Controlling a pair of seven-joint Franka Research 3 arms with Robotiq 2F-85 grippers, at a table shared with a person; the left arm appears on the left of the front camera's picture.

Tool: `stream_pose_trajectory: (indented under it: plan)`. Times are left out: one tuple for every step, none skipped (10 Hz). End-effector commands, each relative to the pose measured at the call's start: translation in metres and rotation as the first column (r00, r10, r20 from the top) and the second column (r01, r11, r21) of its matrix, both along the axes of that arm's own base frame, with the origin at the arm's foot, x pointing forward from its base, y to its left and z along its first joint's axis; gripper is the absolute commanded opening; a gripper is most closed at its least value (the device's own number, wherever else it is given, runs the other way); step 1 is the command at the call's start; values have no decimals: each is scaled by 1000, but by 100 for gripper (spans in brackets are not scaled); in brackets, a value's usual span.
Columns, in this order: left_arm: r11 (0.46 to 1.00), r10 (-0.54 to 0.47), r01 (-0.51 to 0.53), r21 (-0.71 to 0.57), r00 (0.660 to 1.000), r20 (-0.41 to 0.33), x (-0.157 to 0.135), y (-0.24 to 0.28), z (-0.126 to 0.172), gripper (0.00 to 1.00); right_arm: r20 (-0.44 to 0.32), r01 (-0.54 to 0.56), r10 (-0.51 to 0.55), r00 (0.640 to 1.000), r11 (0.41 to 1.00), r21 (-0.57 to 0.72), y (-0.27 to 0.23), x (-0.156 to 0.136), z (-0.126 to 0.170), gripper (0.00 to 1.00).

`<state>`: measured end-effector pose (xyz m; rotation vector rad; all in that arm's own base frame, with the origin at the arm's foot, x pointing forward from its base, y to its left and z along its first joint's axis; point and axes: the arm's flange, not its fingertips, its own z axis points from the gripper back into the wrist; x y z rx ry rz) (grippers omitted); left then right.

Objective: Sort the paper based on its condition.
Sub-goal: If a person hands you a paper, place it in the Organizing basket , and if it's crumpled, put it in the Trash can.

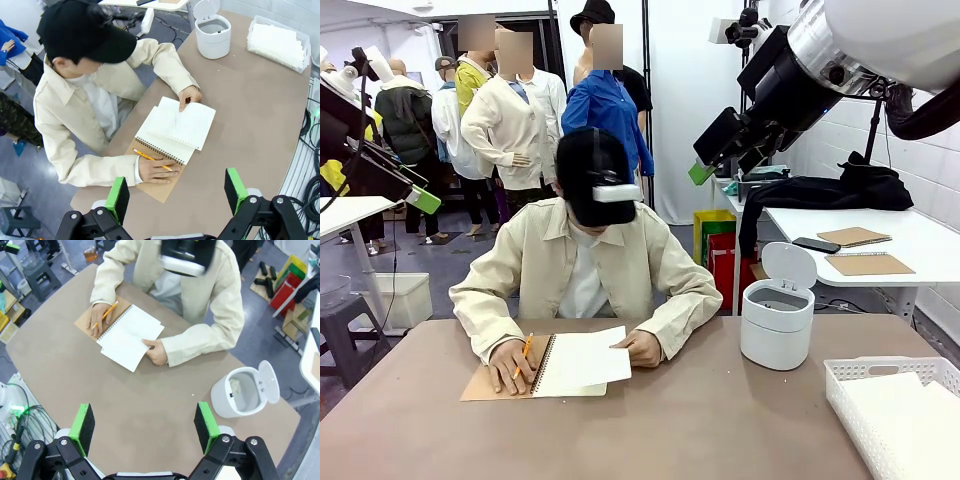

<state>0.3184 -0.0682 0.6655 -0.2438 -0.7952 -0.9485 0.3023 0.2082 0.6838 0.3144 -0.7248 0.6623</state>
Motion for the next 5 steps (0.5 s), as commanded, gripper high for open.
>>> stream_pose_trajectory:
  plan:
    - [1000,0,0,-3,1000,1,0,1,1,100,0,-2,2,1000,1000,-2,1,0,-1,100]
    - [1000,0,0,-3,1000,1,0,1,1,100,0,-2,2,1000,1000,-2,1,0,-1,100]
    - [1000,0,0,-3,1000,1,0,1,1,100,0,-2,2,1000,1000,-2,1,0,-1,100]
    - [1000,0,0,-3,1000,1,0,1,1,100,0,-2,2,1000,1000,-2,1,0,-1,100]
    - [1000,0,0,-3,1000,1,0,1,1,100,0,-2,2,1000,1000,-2,1,0,-1,100]
